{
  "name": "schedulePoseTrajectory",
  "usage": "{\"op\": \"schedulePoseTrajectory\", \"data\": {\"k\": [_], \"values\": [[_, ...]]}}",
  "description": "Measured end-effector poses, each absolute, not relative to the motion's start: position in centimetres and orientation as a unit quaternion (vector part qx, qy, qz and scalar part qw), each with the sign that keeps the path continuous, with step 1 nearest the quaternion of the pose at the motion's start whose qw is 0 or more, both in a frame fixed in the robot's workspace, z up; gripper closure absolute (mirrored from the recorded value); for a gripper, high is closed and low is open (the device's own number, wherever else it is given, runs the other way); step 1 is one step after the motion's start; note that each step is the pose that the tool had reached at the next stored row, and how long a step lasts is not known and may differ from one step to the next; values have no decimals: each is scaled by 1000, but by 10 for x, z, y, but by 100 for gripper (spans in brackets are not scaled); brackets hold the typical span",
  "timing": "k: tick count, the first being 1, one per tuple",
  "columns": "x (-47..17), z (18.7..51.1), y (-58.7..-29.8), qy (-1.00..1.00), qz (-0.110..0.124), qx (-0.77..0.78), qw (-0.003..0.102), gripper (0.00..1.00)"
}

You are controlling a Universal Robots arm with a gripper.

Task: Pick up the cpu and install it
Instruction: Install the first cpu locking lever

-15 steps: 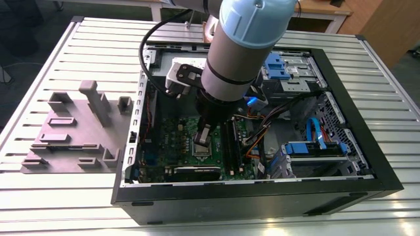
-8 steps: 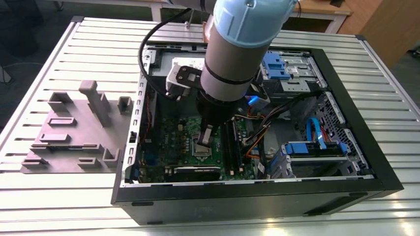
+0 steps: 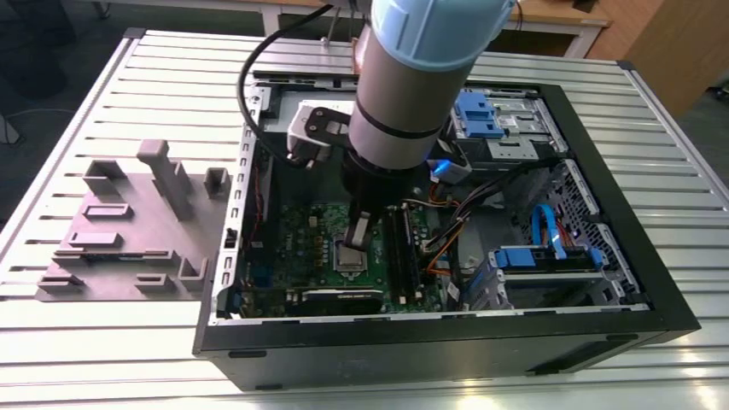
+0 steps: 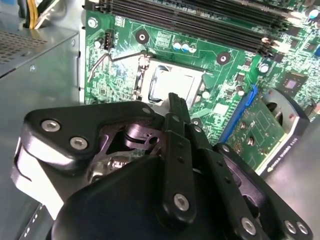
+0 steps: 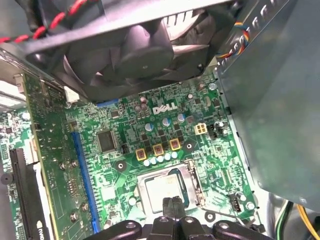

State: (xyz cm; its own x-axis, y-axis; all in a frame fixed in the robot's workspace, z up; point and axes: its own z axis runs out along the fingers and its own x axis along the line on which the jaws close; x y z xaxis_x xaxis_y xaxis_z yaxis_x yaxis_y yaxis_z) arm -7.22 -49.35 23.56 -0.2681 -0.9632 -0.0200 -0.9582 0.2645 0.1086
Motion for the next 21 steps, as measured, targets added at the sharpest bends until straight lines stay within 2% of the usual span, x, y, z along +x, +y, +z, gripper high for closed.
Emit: {"op": "schedulePoseTrajectory", "data": {"k": [21], "values": [[-72, 252, -493, -795, -52, 605, 23, 90]]}}
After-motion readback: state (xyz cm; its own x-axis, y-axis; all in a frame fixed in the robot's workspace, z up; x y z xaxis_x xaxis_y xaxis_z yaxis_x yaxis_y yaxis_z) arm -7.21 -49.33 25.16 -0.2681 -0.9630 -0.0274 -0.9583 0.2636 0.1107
